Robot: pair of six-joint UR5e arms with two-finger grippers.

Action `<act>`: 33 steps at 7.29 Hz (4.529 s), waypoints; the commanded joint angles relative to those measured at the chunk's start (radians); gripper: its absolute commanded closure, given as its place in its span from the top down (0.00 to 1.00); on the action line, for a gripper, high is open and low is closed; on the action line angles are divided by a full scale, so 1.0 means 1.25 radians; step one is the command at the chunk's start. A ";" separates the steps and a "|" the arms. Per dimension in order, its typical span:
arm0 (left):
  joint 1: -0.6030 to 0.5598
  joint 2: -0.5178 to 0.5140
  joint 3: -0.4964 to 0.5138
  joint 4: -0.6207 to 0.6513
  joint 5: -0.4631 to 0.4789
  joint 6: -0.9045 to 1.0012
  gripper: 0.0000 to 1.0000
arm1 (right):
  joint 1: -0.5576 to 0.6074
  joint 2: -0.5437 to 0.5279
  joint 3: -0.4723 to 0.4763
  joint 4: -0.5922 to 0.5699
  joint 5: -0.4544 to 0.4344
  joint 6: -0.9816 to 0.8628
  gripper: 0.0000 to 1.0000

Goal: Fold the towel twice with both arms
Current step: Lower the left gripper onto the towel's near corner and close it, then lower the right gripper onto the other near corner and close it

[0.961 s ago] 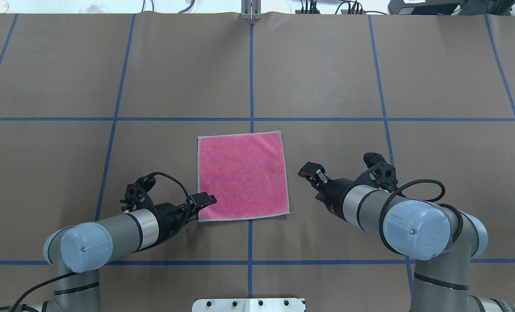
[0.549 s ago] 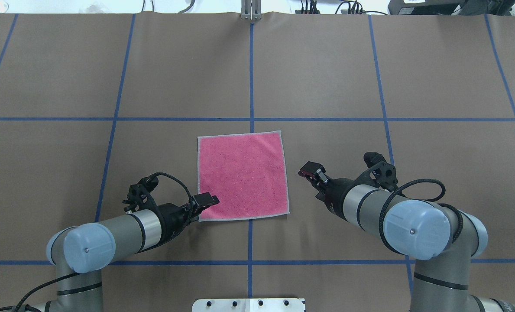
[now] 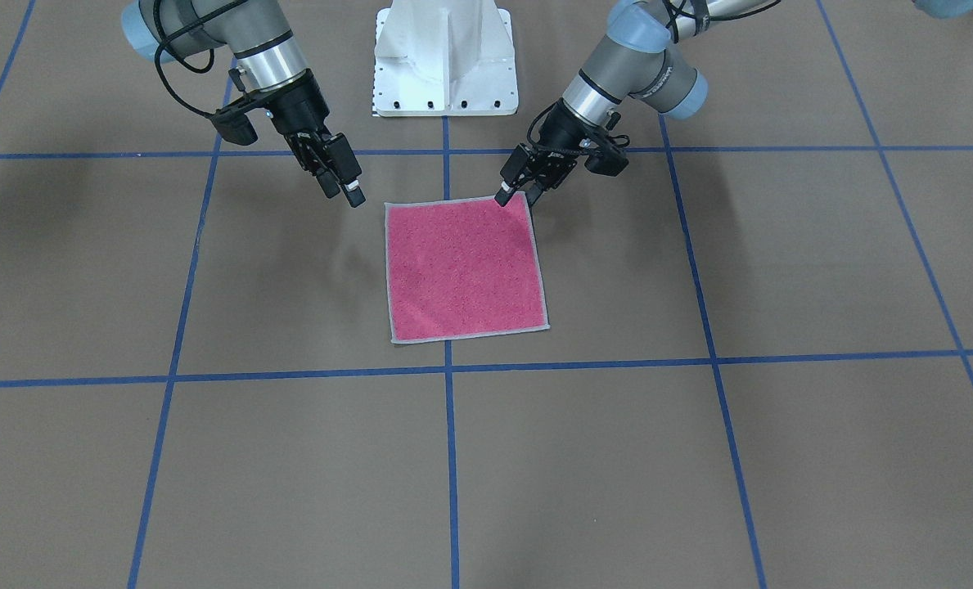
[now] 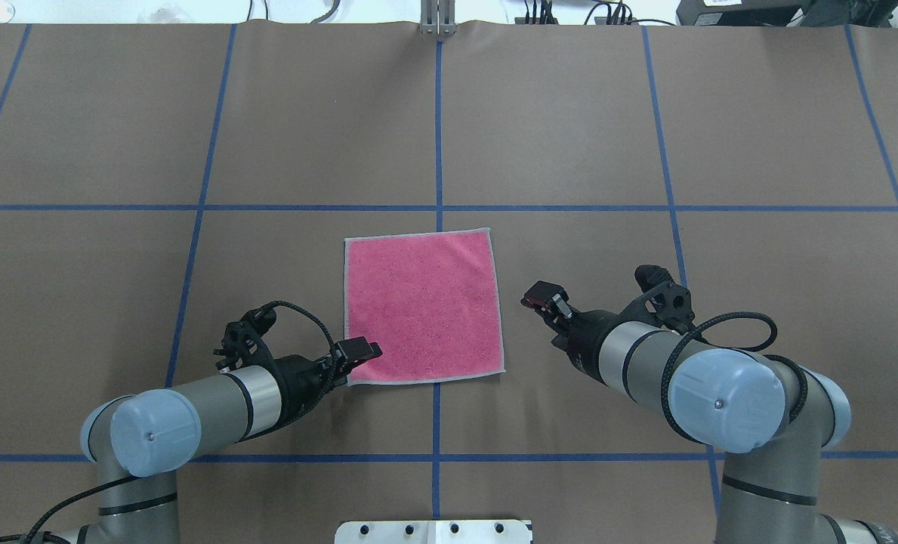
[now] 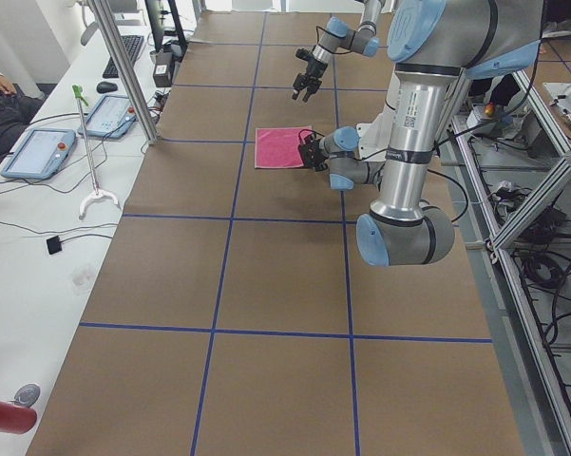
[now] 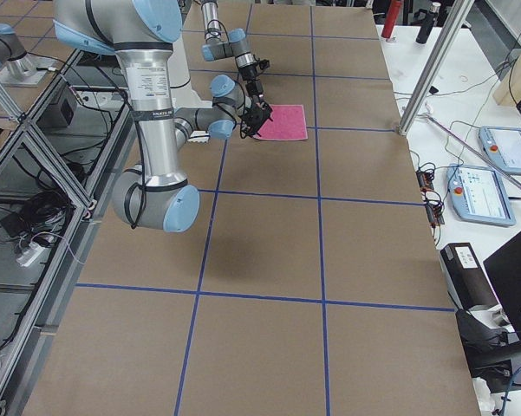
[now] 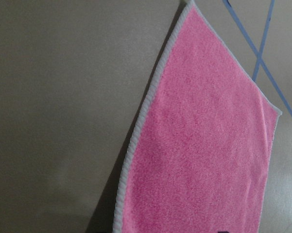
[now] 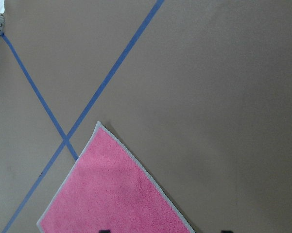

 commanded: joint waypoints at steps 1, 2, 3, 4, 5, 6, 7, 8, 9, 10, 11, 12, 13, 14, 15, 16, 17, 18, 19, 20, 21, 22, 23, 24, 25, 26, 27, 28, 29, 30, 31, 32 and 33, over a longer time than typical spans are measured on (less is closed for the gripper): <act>0.003 0.005 -0.006 0.000 0.000 0.000 0.57 | 0.000 0.000 0.001 0.000 0.000 0.000 0.81; 0.003 0.006 -0.006 0.001 0.000 0.001 0.56 | 0.000 0.000 0.000 0.000 0.000 0.000 0.81; 0.004 0.006 -0.008 0.001 0.000 0.001 0.56 | 0.000 0.000 0.000 0.000 0.000 0.000 0.81; 0.005 0.004 -0.009 0.001 0.000 0.001 0.56 | 0.000 -0.001 0.000 0.000 0.000 0.000 0.81; 0.011 0.004 -0.011 0.001 0.000 0.001 0.55 | 0.000 -0.001 0.000 0.000 0.000 0.000 0.81; 0.014 0.012 -0.013 0.000 0.001 0.001 0.53 | 0.000 -0.002 0.000 0.000 0.000 0.000 0.81; 0.014 0.014 -0.016 0.000 0.001 0.001 0.52 | 0.000 -0.004 0.000 0.000 0.000 0.000 0.81; 0.016 0.015 -0.016 0.001 0.000 0.001 0.52 | 0.000 -0.005 0.000 0.000 0.000 0.000 0.81; 0.020 0.023 -0.018 0.000 0.000 0.001 0.50 | 0.000 -0.005 0.000 0.000 0.000 0.000 0.81; 0.020 0.025 -0.018 0.000 0.000 0.001 0.47 | 0.000 -0.006 0.000 0.000 0.000 0.000 0.81; 0.022 0.025 -0.018 0.000 0.000 0.001 0.45 | 0.000 -0.005 0.000 0.000 0.000 0.000 0.81; 0.026 0.025 -0.018 0.000 0.000 0.001 0.41 | 0.000 -0.005 0.000 0.000 -0.001 0.000 0.81; 0.026 0.025 -0.020 0.000 0.000 0.002 0.37 | 0.000 -0.005 0.000 0.000 0.000 0.000 0.81; 0.026 0.025 -0.020 0.000 0.000 0.002 0.30 | 0.000 -0.005 -0.002 0.000 0.000 0.000 0.81; 0.027 0.025 -0.020 0.000 0.000 0.002 0.27 | 0.000 -0.005 -0.002 0.000 0.000 0.000 0.81; 0.027 0.025 -0.020 0.000 0.000 0.002 0.24 | 0.000 -0.004 -0.003 0.000 0.000 0.000 0.81; 0.026 0.025 -0.020 0.000 0.000 0.001 0.24 | 0.000 -0.004 -0.003 0.000 0.000 -0.002 0.81; 0.026 0.026 -0.020 0.000 0.000 0.001 0.18 | 0.000 -0.004 -0.005 0.000 0.000 -0.002 0.81; 0.026 0.026 -0.025 0.000 0.000 0.001 0.00 | -0.005 0.000 -0.026 0.000 -0.001 0.000 0.80; 0.026 0.026 -0.025 0.000 0.000 0.001 0.00 | -0.012 0.004 -0.049 0.000 -0.001 0.001 0.78; 0.027 0.026 -0.024 0.000 0.000 0.001 0.00 | -0.017 0.011 -0.069 -0.002 -0.001 0.001 0.78; 0.027 0.025 -0.025 0.000 0.001 0.001 0.00 | -0.018 0.046 -0.096 -0.009 -0.002 0.002 0.78; 0.027 0.023 -0.024 0.000 0.001 0.001 0.00 | -0.026 0.066 -0.119 -0.010 -0.006 0.002 0.78; 0.027 0.020 -0.024 0.000 0.002 0.000 0.00 | -0.033 0.078 -0.121 -0.026 -0.006 0.002 0.78; 0.027 0.020 -0.024 -0.002 0.002 0.000 0.00 | -0.046 0.096 -0.122 -0.063 -0.006 0.002 0.79; 0.027 0.019 -0.024 0.000 0.002 0.000 0.00 | -0.055 0.102 -0.122 -0.072 -0.006 0.003 0.79; 0.027 0.019 -0.024 0.000 0.002 0.000 0.00 | -0.064 0.103 -0.122 -0.083 -0.006 0.003 0.79; 0.027 0.020 -0.024 -0.002 0.004 0.000 0.00 | -0.074 0.107 -0.122 -0.092 -0.007 0.003 0.79; 0.027 0.021 -0.024 -0.002 0.004 0.000 0.00 | -0.076 0.114 -0.123 -0.093 -0.009 0.004 0.73; 0.027 0.023 -0.024 0.000 0.004 0.000 0.00 | -0.083 0.124 -0.135 -0.095 -0.024 0.029 0.64; 0.027 0.021 -0.024 -0.002 0.004 0.000 0.00 | -0.083 0.124 -0.143 -0.093 -0.026 0.030 0.63; 0.027 0.023 -0.024 -0.002 0.005 0.000 0.00 | -0.085 0.124 -0.145 -0.093 -0.026 0.033 0.59; 0.027 0.026 -0.024 -0.002 0.005 0.000 0.00 | -0.085 0.124 -0.146 -0.093 -0.034 0.033 0.48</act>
